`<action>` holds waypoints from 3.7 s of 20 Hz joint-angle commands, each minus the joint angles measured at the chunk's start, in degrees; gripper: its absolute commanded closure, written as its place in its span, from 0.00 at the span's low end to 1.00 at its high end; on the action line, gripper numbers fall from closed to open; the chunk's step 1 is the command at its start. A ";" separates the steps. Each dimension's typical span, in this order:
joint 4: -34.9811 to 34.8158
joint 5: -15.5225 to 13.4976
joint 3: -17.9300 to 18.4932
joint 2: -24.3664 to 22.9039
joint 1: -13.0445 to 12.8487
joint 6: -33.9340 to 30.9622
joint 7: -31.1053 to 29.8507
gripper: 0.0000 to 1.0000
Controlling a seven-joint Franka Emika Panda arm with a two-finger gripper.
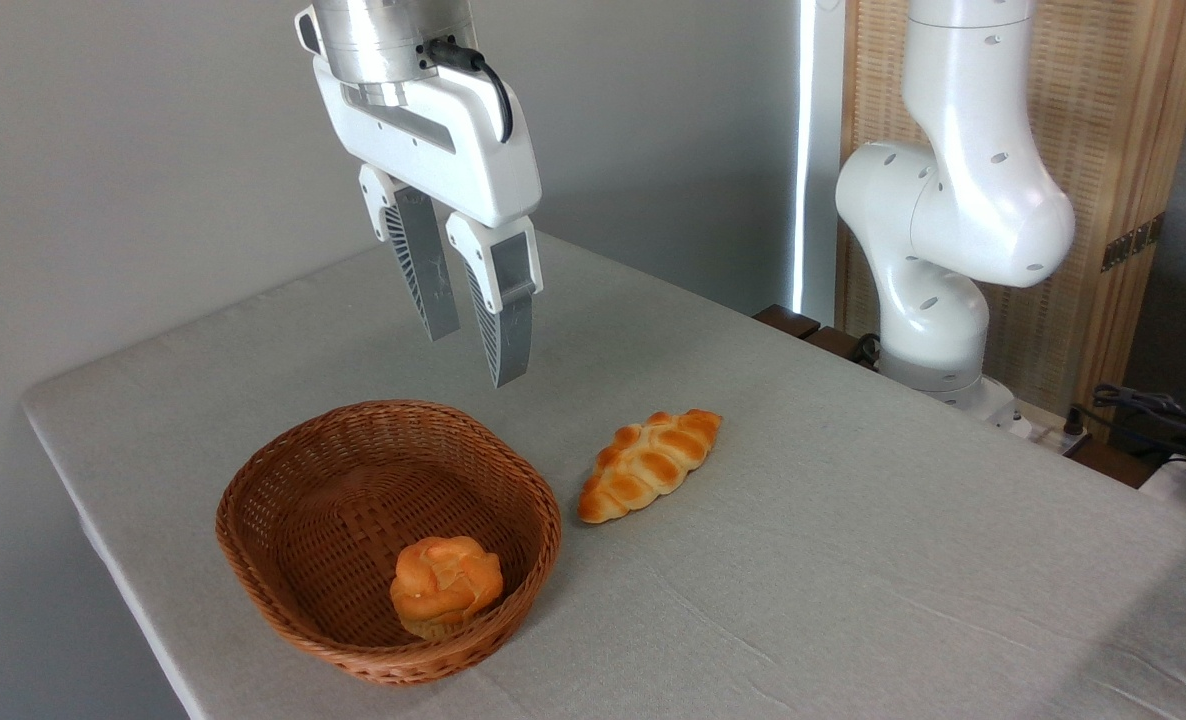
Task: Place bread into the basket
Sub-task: 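Move the open gripper over the braided bread roll and lower it, then close the gripper on the middle of the braided bread roll, then lift the held roll and carry it over the wicker basket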
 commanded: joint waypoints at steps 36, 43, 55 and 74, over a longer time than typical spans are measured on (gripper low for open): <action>-45.50 2.79 0.41 -15.64 -3.30 21.54 -0.54 0.00; -46.20 2.70 0.41 -14.50 -3.30 22.77 -0.36 0.48; -46.12 2.70 0.32 -13.97 -3.30 22.86 1.13 0.75; -26.89 2.09 -2.14 -12.84 -3.83 11.52 8.60 0.73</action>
